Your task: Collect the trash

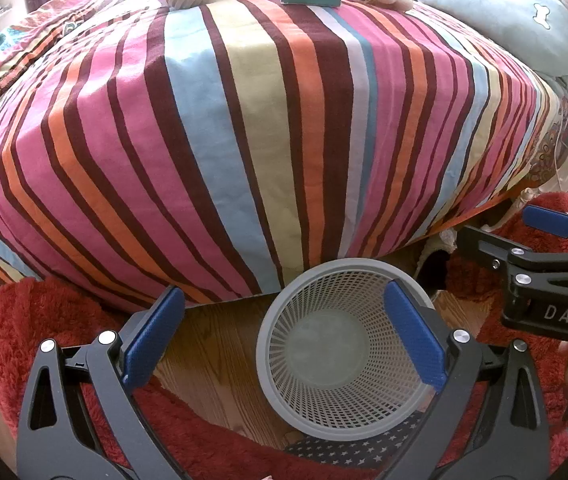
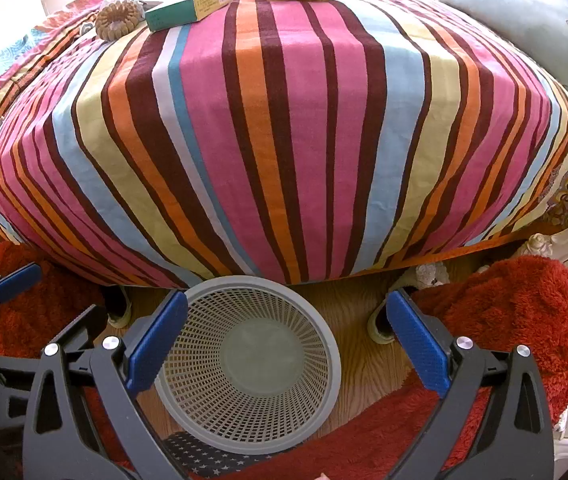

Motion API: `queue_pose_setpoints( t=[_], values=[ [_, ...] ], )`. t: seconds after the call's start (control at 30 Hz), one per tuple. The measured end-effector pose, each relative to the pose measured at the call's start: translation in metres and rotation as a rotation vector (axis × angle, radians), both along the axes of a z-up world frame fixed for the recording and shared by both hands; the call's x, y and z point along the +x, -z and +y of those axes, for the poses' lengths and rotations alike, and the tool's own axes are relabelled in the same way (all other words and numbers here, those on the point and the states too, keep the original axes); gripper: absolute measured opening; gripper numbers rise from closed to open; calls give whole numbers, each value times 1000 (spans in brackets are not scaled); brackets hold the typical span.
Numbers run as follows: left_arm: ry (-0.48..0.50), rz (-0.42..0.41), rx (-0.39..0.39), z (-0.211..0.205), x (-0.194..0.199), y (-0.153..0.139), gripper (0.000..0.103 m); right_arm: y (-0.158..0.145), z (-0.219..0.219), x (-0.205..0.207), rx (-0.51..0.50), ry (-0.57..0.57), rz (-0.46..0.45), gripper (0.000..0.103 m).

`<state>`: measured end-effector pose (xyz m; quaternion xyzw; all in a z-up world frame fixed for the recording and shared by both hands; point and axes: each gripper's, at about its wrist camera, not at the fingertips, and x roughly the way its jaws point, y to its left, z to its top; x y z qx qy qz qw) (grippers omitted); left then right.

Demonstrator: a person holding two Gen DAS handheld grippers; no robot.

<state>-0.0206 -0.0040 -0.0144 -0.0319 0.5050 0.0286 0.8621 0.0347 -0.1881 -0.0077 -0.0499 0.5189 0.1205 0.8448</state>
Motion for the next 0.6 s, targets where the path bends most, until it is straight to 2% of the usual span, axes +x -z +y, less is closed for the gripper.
queue_pose_setpoints(
  t=[0.5, 0.57, 0.6],
  values=[
    [5, 19, -9, 1, 5, 6, 97, 1, -2, 2, 13, -4, -1, 95],
    [2, 2, -18, 2, 5, 2, 97, -3, -4, 4, 32, -13, -25, 96],
    [-4, -20, -46, 8, 6, -7, 97, -10, -7, 6, 48, -17, -65, 96]
  ],
)
